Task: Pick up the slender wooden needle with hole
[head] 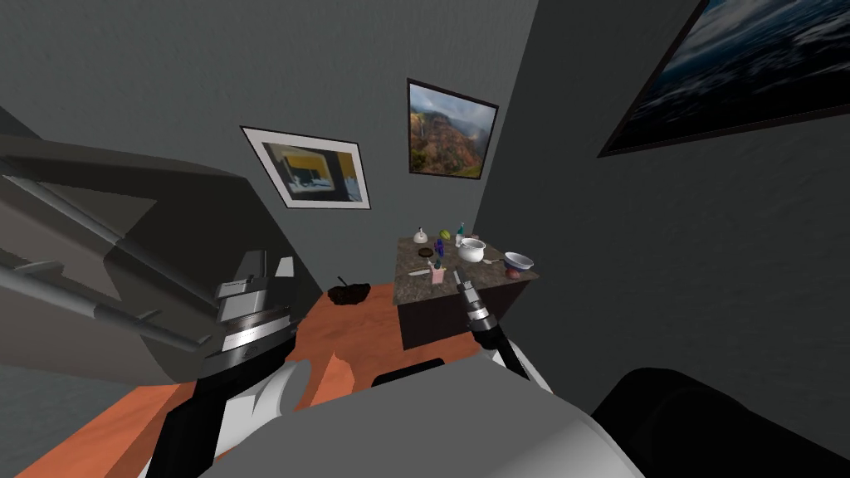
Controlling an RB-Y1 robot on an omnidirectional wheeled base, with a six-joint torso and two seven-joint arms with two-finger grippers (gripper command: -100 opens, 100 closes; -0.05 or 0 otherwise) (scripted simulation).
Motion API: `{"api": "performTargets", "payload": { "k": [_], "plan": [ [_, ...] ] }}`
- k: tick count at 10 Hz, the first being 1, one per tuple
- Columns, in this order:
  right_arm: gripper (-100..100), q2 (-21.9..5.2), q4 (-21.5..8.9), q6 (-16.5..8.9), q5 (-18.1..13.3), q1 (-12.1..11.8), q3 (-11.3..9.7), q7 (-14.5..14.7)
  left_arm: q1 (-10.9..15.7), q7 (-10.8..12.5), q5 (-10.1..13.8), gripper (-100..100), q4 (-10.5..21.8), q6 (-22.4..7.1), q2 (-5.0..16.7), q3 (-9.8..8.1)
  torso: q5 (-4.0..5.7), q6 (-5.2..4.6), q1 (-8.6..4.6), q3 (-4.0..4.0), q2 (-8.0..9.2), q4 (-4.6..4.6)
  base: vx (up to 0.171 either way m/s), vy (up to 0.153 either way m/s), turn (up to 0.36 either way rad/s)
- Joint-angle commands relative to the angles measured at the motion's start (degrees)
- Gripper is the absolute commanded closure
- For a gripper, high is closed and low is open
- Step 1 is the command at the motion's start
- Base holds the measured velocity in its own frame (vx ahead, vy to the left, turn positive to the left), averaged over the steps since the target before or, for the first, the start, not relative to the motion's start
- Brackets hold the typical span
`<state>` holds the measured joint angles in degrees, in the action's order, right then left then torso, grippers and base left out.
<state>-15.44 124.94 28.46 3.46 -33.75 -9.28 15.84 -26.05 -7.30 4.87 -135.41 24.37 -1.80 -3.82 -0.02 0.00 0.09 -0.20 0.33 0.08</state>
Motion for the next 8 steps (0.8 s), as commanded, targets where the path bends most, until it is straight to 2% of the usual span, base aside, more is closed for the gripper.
{"api": "performTargets", "payload": {
  "k": [1,2,3,4,5,6,7,8],
  "plan": [
    [-100,-2.86,-0.60,0.90,-0.42,-1.29,-1.24,1.35,0.00,0.00,0.00,0,0.00,0.00,0.00,0.00,0.00,0.00,0.00,0.00,0.00,0.00,-0.096,0.032,0.098],
    [-100,-3.93,-0.60,0.90,-0.42,-1.29,-1.24,1.35,0.00,0.00,0.00,0,0.00,0.00,0.00,0.00,0.00,0.01,0.01,-0.02,0.05,0.00,-0.089,0.026,0.046],
    [-100,-5.92,-1.52,1.70,-0.91,-2.28,-2.53,2.69,0.00,0.00,0.00,0,0.00,0.00,0.00,0.00,0.00,0.00,-0.02,-0.02,0.03,0.01,-0.104,0.051,0.102],
    [-100,-7.20,-1.52,1.70,-0.91,-2.28,-2.53,2.69,0.01,0.00,0.00,0,0.00,0.00,0.00,0.00,-0.01,0.01,0.05,-0.04,0.08,0.01,-0.093,0.042,0.054],
    [-100,-9.14,-2.62,2.52,-1.43,-3.31,-3.85,4.06,0.00,0.00,0.00,0,0.00,0.00,0.00,0.00,-0.01,0.00,0.03,-0.03,0.04,0.01,-0.099,0.058,0.123],
    [-100,-10.62,-2.62,2.52,-1.43,-3.31,-3.85,4.06,0.01,0.00,0.00,0,0.00,0.00,0.00,0.00,-0.01,0.01,0.09,-0.03,0.07,0.01,-0.093,0.055,0.053],
    [-100,-12.32,-3.90,3.37,-1.98,-4.36,-5.21,5.44,0.00,0.00,0.00,0,0.00,0.00,0.00,0.00,-0.02,-0.01,0.07,-0.03,0.05,0.01,-0.125,0.075,0.125],
    [-100,-14.18,-3.90,3.37,-1.98,-4.36,-5.21,5.44,0.01,0.00,0.00,0,0.00,0.00,0.00,0.01,-0.03,0.01,0.14,-0.08,0.15,0.03,-0.107,0.052,0.058]
  ]
}}
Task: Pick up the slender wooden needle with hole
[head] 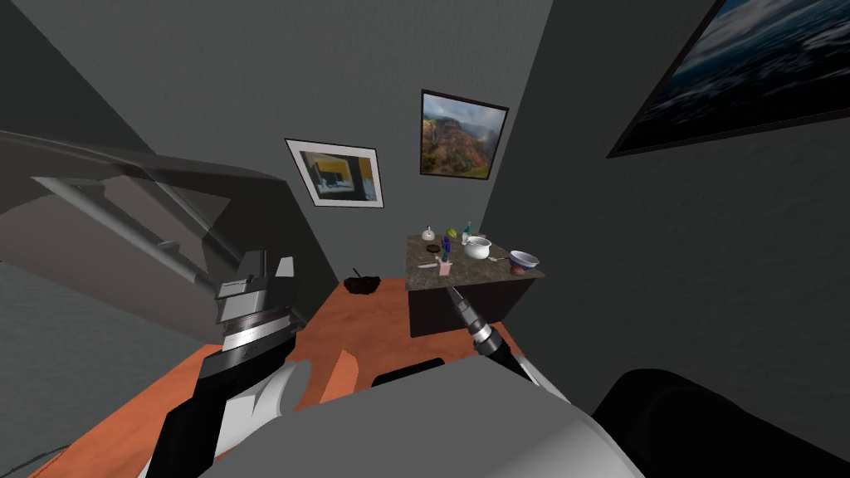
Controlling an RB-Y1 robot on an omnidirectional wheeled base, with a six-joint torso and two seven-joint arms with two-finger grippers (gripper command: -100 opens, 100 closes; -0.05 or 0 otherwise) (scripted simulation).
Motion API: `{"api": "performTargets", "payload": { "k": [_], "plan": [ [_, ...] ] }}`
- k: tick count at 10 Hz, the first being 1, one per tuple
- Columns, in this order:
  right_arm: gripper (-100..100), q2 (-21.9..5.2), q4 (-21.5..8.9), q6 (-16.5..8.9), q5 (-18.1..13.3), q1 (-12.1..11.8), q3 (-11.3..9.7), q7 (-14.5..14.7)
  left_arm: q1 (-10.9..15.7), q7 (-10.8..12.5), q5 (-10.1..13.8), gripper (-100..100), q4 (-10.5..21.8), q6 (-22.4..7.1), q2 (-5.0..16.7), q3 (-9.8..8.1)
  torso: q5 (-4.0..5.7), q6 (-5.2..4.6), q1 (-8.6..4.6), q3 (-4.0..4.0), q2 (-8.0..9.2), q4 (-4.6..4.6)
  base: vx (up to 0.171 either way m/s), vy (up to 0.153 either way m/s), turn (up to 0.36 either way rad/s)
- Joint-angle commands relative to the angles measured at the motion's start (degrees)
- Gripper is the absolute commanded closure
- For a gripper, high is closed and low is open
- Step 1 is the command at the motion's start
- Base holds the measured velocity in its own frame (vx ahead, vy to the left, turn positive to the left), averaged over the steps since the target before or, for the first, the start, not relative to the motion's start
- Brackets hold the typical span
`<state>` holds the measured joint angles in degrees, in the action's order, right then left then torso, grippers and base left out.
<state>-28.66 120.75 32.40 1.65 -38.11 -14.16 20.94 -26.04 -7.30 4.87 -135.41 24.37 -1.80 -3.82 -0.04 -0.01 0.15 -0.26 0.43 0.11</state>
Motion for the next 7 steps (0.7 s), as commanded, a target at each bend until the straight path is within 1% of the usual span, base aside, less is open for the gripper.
{"api": "performTargets", "payload": {
  "k": [1,2,3,4,5,6,7],
  "plan": [
    [-100,-2.86,-1.18,0.28,-0.74,-1.05,-1.72,1.71,0.00,0.00,0.00,0,0.00,0.00,0.00,0.00,0.00,0.00,0.00,0.00,0.00,0.00,-0.092,0.057,0.131],
    [-100,-4.69,-1.18,0.28,-0.74,-1.05,-1.72,1.71,0.00,0.00,0.00,0,0.00,0.00,0.00,0.00,0.01,0.02,0.01,0.03,-0.04,-0.01,-0.086,0.061,0.068],
    [-100,-6.29,-2.83,1.13,-1.34,-2.09,-3.11,3.07,0.00,0.00,0.00,0,0.00,0.00,0.00,0.00,0.00,0.00,0.02,0.04,-0.07,-0.02,-0.126,0.079,0.151],
    [-100,-7.96,-2.83,1.13,-1.34,-2.09,-3.11,3.07,0.01,0.00,0.00,0,0.00,0.00,0.00,0.00,-0.01,0.01,0.08,-0.01,0.04,0.00,-0.089,0.073,0.067],
    [-100,-8.52,-2.83,1.13,-1.34,-2.09,-3.11,3.07,0.00,0.00,0.00,0,0.00,0.00,0.00,0.00,-0.01,0.00,0.06,0.02,-0.05,-0.01,-0.022,0.035,-0.015],
    [-100,-10.72,-4.64,1.97,-1.96,-3.09,-4.51,4.41,-0.01,0.00,0.00,0,0.00,0.00,0.00,0.00,0.01,-0.01,-0.07,0.14,-0.25,-0.05,-0.046,0.057,0.157],
    [-100,-12.44,-4.64,1.97,-1.96,-3.09,-4.51,4.41,0.00,0.00,0.00,0,0.00,0.00,0.00,0.00,0.01,0.02,-0.02,0.14,-0.24,-0.06,-0.055,0.062,0.083]
  ]
}}
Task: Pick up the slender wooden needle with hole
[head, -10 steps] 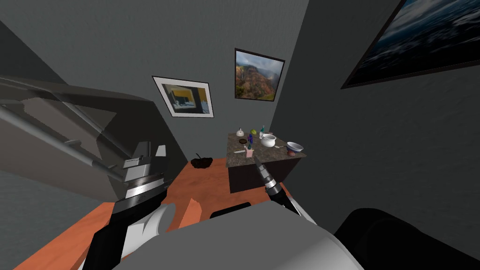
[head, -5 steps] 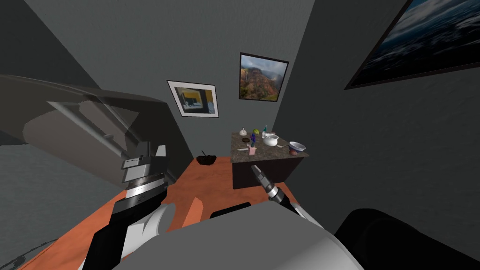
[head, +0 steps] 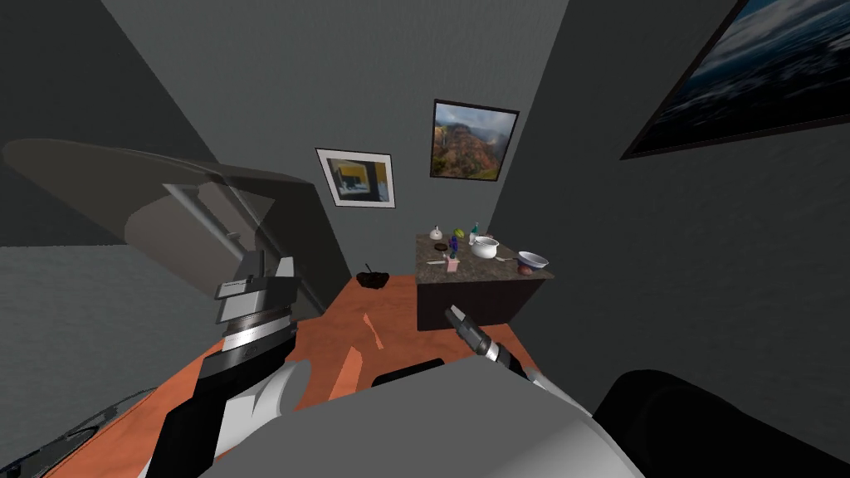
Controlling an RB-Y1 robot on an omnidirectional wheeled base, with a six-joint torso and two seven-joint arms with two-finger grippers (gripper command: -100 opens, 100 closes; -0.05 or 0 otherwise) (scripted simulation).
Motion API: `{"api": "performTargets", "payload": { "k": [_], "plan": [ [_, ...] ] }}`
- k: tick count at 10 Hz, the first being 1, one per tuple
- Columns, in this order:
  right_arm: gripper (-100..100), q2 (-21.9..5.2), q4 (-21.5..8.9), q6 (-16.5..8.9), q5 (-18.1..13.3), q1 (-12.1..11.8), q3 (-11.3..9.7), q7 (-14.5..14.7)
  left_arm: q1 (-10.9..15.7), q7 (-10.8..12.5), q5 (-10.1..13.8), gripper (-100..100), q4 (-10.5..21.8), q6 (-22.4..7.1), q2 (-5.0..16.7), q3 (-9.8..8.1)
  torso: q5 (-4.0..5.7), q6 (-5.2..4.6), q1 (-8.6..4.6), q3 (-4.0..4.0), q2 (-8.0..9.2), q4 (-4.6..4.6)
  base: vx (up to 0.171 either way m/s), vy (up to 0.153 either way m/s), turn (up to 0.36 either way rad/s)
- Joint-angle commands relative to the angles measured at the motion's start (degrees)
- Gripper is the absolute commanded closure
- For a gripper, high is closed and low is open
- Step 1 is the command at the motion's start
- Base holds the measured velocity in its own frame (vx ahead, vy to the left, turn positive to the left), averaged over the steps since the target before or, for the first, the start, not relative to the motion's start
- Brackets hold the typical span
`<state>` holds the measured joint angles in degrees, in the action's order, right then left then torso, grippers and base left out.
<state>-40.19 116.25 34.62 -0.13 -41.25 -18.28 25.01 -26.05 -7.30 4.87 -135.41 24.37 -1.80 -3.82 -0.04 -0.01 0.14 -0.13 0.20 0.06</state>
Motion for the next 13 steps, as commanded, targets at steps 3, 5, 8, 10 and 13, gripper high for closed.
{"api": "performTargets", "payload": {
  "k": [3,5,8,10,13],
  "plan": [
    [-100,-6.25,-4.25,1.39,-1.47,-1.82,-3.16,2.88,0.00,0.00,0.00,0,0.00,0.00,0.00,0.00,-0.02,0.00,0.08,-0.07,0.12,0.03,-0.080,0.094,0.154],
    [-100,-10.34,-6.51,2.18,-2.14,-2.68,-4.52,4.07,0.00,0.00,0.00,0,0.00,0.00,0.00,0.00,-0.02,-0.01,0.05,0.01,-0.02,0.00,-0.049,0.087,0.119],
    [-100,-15.08,-8.68,2.95,-2.82,-3.48,-5.86,5.21,-0.01,0.00,0.00,0,0.00,0.00,0.00,-0.01,0.02,-0.01,-0.10,0.05,-0.09,-0.01,-0.029,0.060,0.095],
    [-100,-19.05,-11.41,3.69,-3.52,-4.21,-7.17,6.28,-0.01,0.00,0.00,0,0.00,0.00,0.00,0.00,-0.01,-0.01,0.00,0.05,-0.09,-0.01,-0.022,0.083,0.144],
    [-100,-24.18,-14.01,4.41,-4.22,-4.88,-8.43,7.28,0.00,0.00,0.00,0,0.00,0.00,0.00,0.00,-0.02,0.02,0.09,0.10,-0.17,-0.03,-0.001,0.084,0.144]
  ]
}}
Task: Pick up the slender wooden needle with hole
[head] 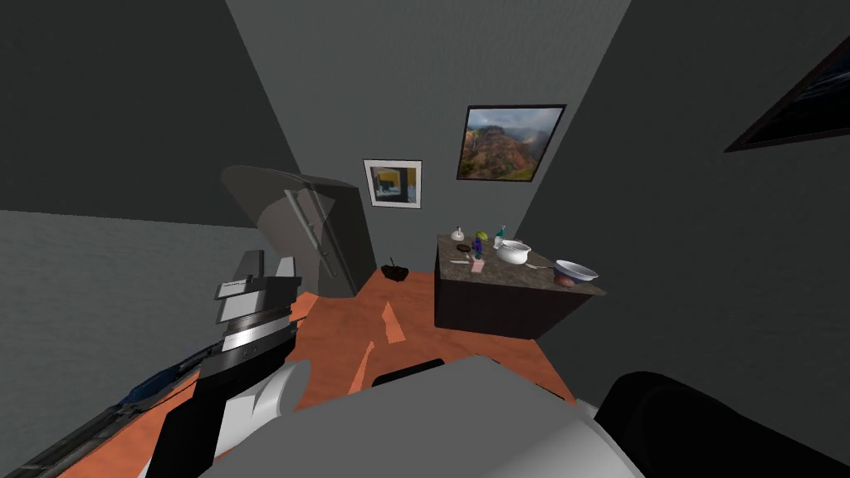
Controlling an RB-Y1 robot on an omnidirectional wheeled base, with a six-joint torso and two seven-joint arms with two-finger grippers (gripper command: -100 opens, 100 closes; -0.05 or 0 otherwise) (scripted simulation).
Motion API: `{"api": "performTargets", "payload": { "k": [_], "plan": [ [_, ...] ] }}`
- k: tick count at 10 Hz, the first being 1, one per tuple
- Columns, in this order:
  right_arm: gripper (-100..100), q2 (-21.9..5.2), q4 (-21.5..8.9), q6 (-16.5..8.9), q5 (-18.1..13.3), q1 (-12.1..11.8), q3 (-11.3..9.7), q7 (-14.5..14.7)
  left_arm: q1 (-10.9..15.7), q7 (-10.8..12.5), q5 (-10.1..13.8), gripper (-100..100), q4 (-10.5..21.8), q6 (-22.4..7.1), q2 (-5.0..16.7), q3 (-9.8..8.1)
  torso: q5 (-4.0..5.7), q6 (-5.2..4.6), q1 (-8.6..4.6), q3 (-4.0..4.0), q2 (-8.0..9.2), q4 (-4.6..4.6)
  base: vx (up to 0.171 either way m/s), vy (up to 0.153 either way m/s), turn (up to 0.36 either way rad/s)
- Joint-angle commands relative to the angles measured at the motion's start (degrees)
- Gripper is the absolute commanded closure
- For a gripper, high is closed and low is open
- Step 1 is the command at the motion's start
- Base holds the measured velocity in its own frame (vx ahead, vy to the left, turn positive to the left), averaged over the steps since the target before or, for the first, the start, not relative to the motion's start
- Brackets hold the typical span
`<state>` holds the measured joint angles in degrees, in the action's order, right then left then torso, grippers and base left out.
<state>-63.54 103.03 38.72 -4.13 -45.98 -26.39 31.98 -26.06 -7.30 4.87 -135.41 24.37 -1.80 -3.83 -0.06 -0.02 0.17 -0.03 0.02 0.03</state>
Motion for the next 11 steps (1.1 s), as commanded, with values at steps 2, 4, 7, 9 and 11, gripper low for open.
{"api": "performTargets", "payload": {
  "k": [2,4,7,9,11],
  "plan": [
    [-100,-4.71,-3.49,0.99,-0.93,-0.73,-1.55,1.23,0.01,0.00,0.00,0,0.00,0.00,0.00,0.01,0.00,0.03,0.06,0.01,-0.01,0.00,0.007,0.083,0.162],
    [-100,-7.96,-5.27,1.63,-1.63,-1.23,-2.71,2.07,0.00,0.00,0.00,0,0.00,0.00,0.00,-0.01,0.04,-0.02,-0.16,0.00,0.00,0.00,0.017,0.039,0.099],
    [-100,-11.82,-9.07,2.23,-2.33,-1.66,-3.82,2.83,0.00,0.00,0.00,0,0.00,0.00,0.00,0.00,0.03,0.04,-0.05,0.08,-0.15,-0.03,0.038,0.064,0.158],
    [-100,-14.42,-11.70,2.79,-3.03,-1.99,-4.86,3.51,-0.01,0.00,0.00,0,0.00,0.00,0.01,-0.01,0.04,-0.03,-0.14,0.04,-0.06,-0.01,0.030,0.039,0.105],
    [-100,-17.23,-14.81,3.30,-3.71,-2.24,-5.83,4.09,-0.01,0.00,0.00,0,0.00,0.00,0.01,-0.01,0.04,0.00,-0.14,0.10,-0.17,-0.04,0.069,0.044,0.162]
  ]
}}
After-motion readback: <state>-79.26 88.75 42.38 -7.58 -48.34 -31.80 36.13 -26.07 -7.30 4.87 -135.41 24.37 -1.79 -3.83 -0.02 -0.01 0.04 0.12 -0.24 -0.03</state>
